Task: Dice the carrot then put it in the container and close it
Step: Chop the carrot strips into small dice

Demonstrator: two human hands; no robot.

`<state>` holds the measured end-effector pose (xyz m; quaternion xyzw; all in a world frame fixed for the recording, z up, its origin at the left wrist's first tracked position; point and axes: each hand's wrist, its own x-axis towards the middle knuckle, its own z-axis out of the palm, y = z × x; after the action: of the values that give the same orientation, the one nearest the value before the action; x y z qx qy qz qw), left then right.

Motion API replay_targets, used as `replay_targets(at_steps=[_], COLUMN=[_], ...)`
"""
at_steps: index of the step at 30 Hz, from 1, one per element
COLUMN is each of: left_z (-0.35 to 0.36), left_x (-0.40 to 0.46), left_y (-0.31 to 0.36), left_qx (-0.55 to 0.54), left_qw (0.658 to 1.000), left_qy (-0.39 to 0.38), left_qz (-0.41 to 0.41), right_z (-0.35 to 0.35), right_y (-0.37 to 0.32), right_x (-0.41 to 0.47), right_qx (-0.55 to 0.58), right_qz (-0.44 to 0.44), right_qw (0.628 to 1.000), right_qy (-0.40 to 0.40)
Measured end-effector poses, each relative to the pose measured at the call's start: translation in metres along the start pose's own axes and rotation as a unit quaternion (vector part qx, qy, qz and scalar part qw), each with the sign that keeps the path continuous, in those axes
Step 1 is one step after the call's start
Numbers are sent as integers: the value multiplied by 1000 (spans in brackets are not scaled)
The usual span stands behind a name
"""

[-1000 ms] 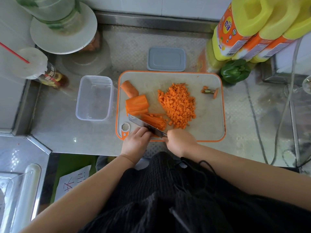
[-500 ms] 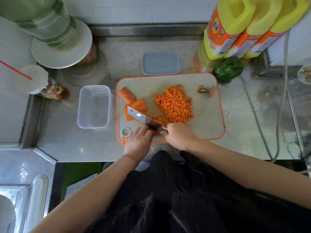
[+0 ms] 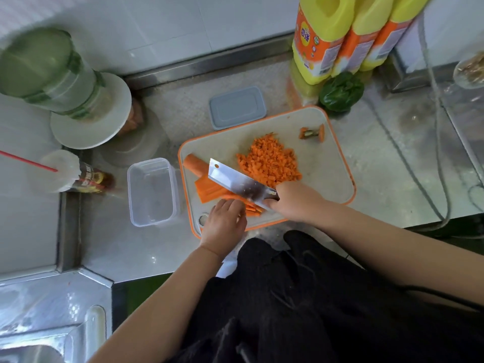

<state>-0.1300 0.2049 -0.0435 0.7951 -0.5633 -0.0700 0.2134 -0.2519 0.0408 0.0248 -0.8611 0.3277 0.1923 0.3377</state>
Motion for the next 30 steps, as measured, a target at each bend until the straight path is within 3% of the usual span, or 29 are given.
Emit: replay_targets(at_steps=[8, 11, 15, 18, 26, 30], left_z=[-11, -12, -6, -2, 3, 11], left_x=[16, 15, 23, 26, 20, 12], left_y=[-11, -19, -27, -27, -14, 0], left_qx=[12, 86, 214, 223, 228, 252], left_qw=[998, 991, 957, 954, 963, 961], left_qy=[-57, -83, -154, -143, -104, -113], left_qz=[3, 53, 122, 141, 99, 17], right_z=[-6, -6, -4, -3, -2, 0], right_y=[24, 32, 41, 43, 44, 41], right_x=[-4, -4, -3, -3, -6, -8], right_qx=[33, 74, 110, 119, 124, 118], right_qz=[28, 40, 48, 45, 52, 52], right_qw=[999, 996, 991, 990, 989, 990], right_qy=[18, 38, 58, 62, 57, 55])
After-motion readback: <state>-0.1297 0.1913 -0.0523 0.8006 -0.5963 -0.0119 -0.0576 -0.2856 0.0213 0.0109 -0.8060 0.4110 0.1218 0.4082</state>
